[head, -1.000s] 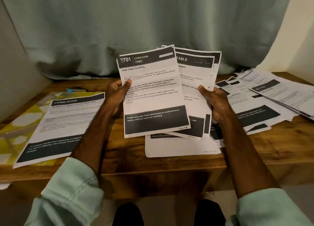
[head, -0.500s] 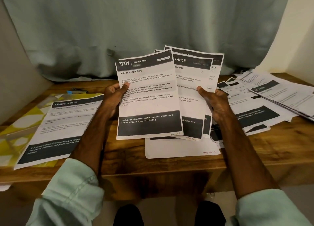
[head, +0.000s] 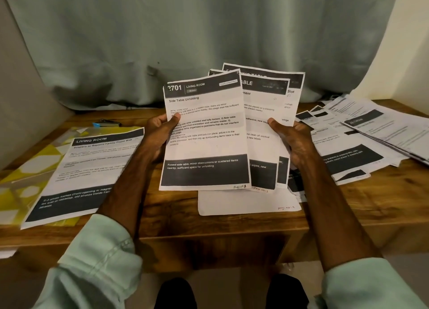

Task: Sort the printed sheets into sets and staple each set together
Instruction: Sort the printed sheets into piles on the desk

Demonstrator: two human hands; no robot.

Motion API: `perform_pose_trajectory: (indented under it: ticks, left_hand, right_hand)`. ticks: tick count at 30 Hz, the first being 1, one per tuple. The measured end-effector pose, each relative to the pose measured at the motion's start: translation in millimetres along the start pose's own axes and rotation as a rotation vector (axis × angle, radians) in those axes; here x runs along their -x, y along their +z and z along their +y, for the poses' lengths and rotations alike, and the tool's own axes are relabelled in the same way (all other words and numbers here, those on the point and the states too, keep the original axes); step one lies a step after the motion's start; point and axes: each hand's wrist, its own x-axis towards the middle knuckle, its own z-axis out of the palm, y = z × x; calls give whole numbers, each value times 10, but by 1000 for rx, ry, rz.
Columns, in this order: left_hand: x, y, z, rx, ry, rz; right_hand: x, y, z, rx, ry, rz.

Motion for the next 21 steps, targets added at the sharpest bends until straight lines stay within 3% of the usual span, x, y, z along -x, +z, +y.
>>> perform_pose_trajectory:
  ticks: [21]
  left_hand:
    - [56,50,-6,61,-58,-31]
  right_hand:
    - [32,-15,1,9,-16,-6]
